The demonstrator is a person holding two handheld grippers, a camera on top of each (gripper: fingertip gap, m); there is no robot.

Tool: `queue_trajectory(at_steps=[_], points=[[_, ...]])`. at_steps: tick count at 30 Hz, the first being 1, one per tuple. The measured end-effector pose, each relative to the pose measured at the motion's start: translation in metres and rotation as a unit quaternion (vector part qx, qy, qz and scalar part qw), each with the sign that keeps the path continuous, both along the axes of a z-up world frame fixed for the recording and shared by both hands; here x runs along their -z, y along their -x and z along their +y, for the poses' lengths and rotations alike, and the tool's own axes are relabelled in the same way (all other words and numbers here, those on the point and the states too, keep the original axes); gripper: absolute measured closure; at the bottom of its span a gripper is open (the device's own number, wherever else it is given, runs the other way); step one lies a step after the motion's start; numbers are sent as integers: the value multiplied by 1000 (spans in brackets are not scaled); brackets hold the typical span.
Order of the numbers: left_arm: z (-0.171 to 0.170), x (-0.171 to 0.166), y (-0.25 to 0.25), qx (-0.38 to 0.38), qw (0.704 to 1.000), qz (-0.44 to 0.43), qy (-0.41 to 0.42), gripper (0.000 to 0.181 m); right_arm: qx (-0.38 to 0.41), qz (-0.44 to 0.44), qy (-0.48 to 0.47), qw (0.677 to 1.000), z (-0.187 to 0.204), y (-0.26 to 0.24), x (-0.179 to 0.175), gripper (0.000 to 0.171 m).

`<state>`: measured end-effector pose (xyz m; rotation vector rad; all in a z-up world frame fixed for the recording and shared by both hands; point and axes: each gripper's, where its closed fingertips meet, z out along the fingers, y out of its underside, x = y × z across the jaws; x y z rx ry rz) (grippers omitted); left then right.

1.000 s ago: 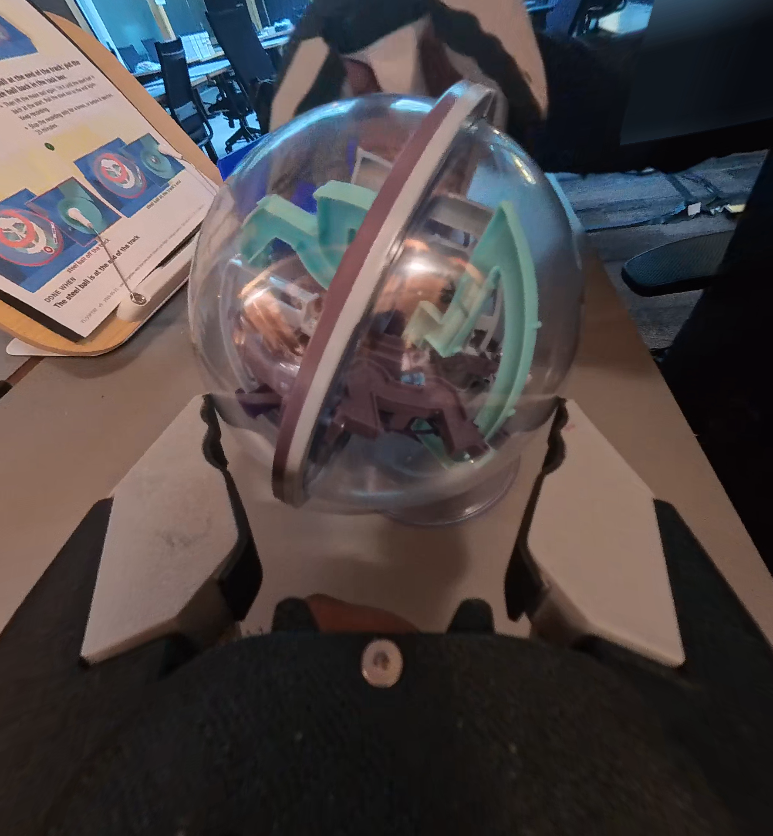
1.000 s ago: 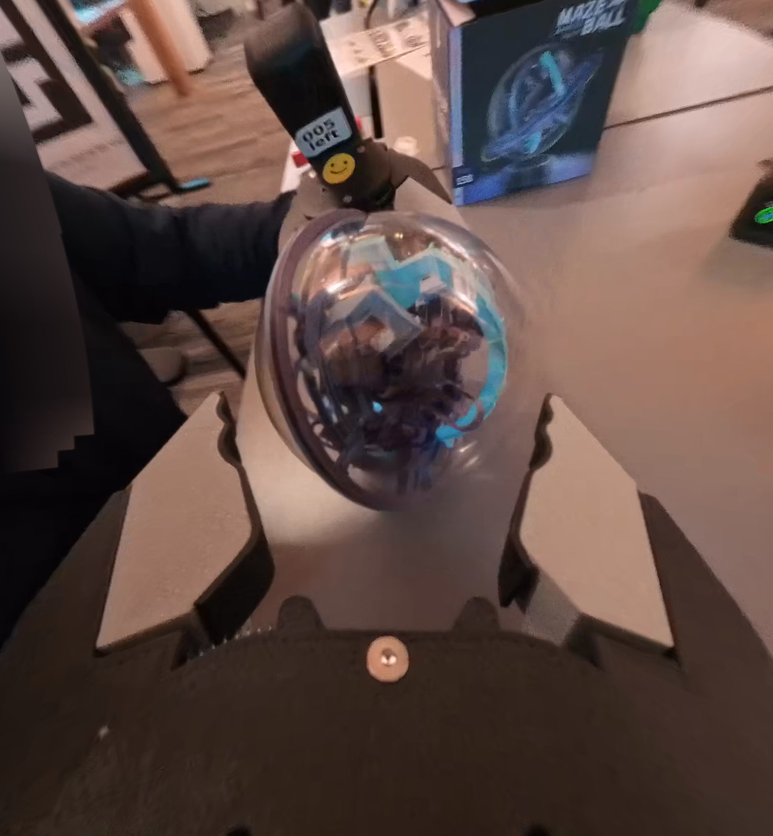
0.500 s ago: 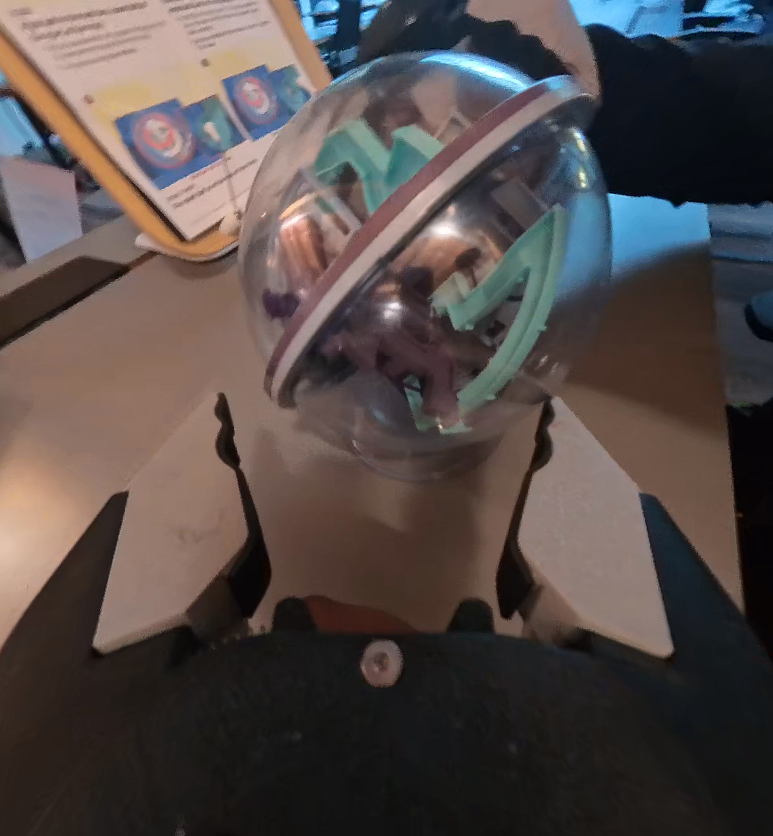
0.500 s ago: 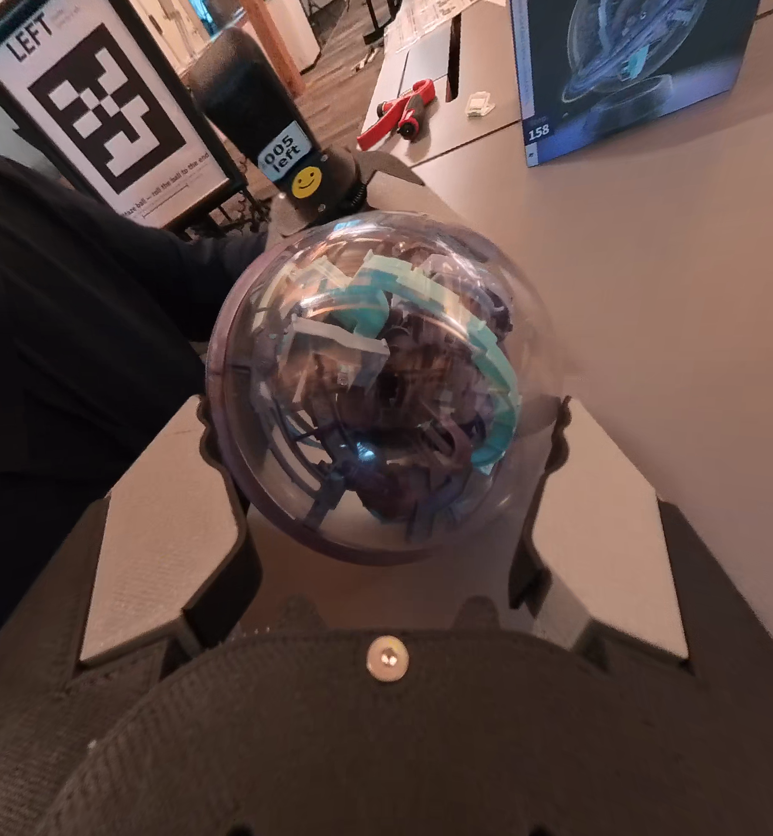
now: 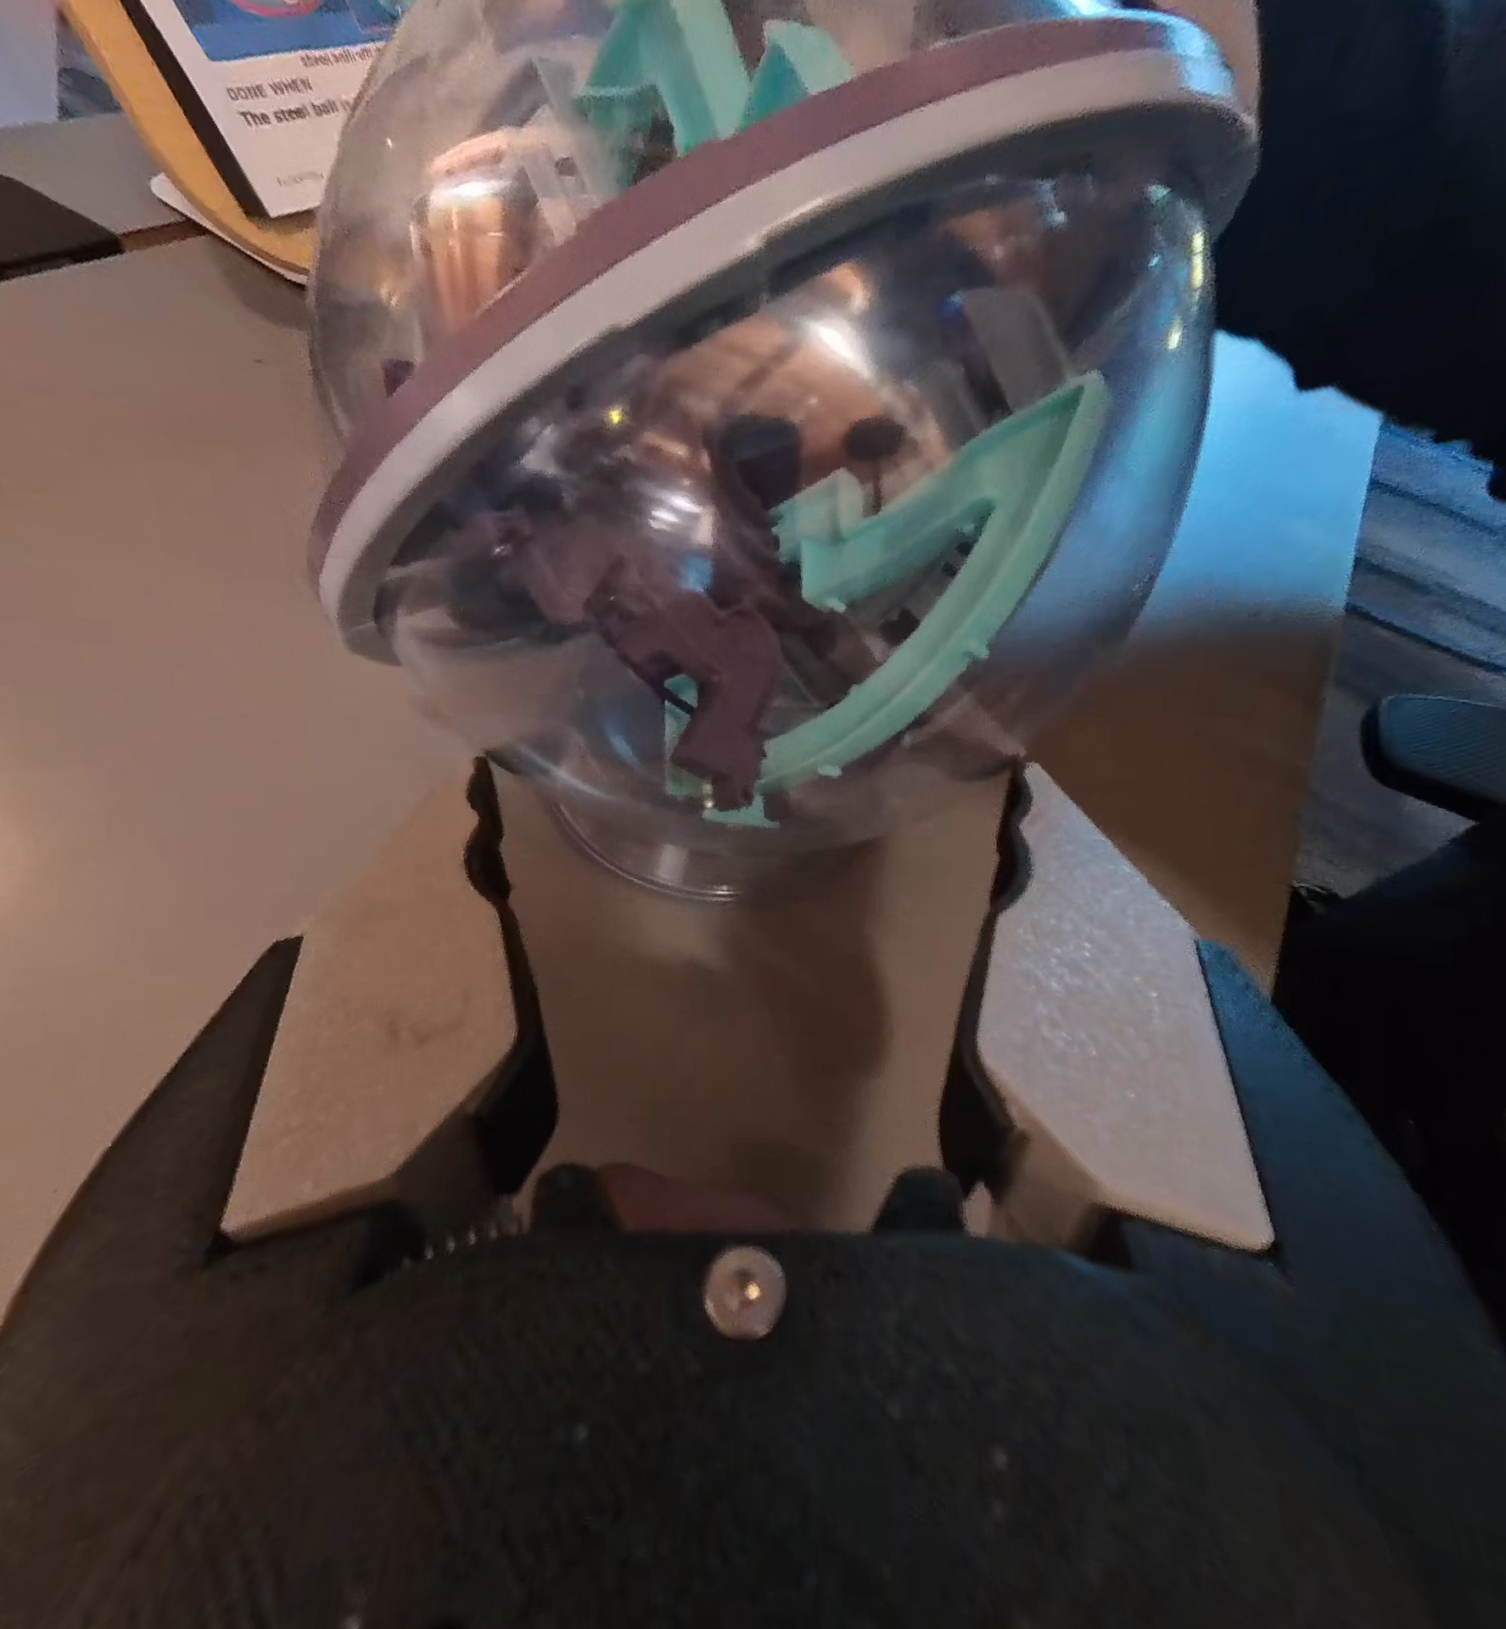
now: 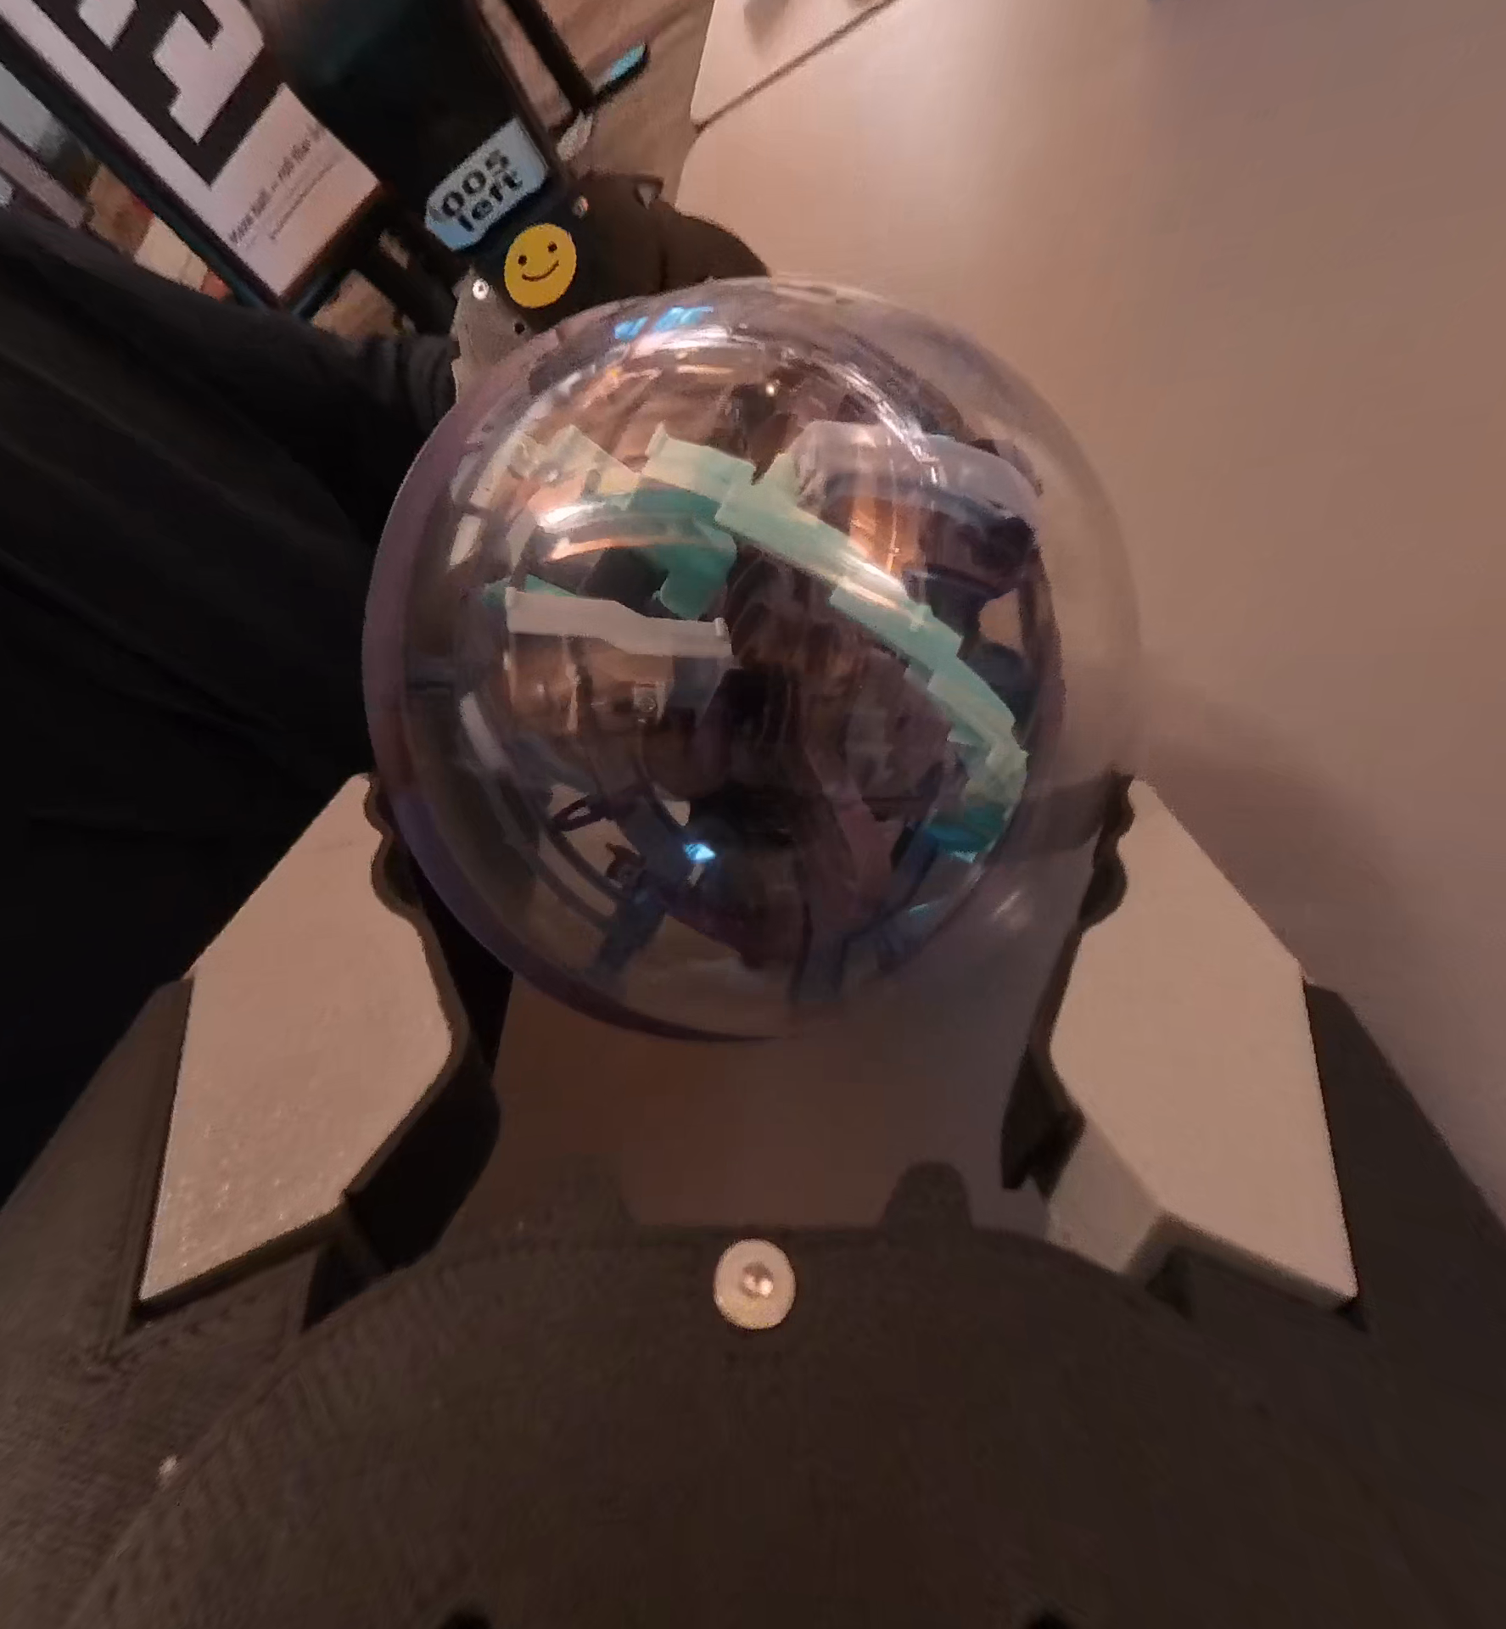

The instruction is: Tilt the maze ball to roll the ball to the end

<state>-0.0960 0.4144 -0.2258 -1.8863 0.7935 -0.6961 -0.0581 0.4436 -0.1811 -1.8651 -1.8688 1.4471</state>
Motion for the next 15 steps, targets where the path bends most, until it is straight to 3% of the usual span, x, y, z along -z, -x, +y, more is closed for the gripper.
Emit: queue_trajectory(at_steps=[6,15], points=[[3,6,-12,-8,1000,26,2,55,-33,-27,8,999,-3,-5,4,21],[9,-6,-22,20,999,16,-42,57,13,2,27,1000,-3,-21,2,20]])
